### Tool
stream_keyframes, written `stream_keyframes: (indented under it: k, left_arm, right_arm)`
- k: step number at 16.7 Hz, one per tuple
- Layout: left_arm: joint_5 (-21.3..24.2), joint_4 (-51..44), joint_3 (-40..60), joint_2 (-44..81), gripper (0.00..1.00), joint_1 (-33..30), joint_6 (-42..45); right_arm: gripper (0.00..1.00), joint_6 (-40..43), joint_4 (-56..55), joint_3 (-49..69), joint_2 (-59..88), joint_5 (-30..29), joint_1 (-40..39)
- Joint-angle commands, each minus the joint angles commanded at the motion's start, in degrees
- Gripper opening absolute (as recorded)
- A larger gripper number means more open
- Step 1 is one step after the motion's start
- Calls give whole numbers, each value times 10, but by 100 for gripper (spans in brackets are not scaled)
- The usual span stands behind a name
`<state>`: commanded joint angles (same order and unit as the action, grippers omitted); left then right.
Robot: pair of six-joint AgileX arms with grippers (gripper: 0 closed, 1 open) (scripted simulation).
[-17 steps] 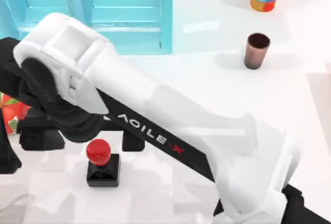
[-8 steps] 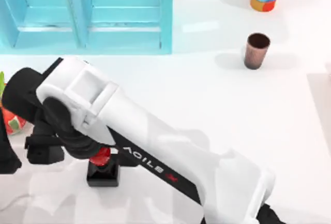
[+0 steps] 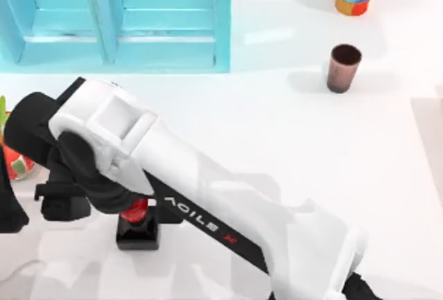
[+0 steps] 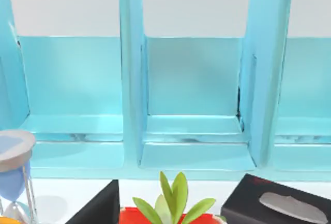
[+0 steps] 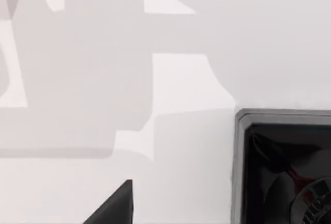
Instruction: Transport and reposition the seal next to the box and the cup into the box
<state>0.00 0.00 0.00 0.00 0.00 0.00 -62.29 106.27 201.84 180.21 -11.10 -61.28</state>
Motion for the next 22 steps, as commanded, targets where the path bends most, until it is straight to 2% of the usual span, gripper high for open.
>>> stream_keyframes:
  k: [10, 18, 19, 22]
  left_arm:
    - [0, 0, 0, 0, 100, 0, 0]
    - [0, 0, 0, 0, 100, 0, 0]
    - [0, 0, 0, 0, 100, 0, 0]
    - [0, 0, 0, 0, 100, 0, 0]
  right_arm:
    - [2, 0, 0, 0, 0, 0, 0]
    - [0, 0, 0, 0, 0, 0, 0]
    - [0, -1, -36, -7, -7, 4, -6]
    - [0, 2, -46, -25, -23, 4, -5]
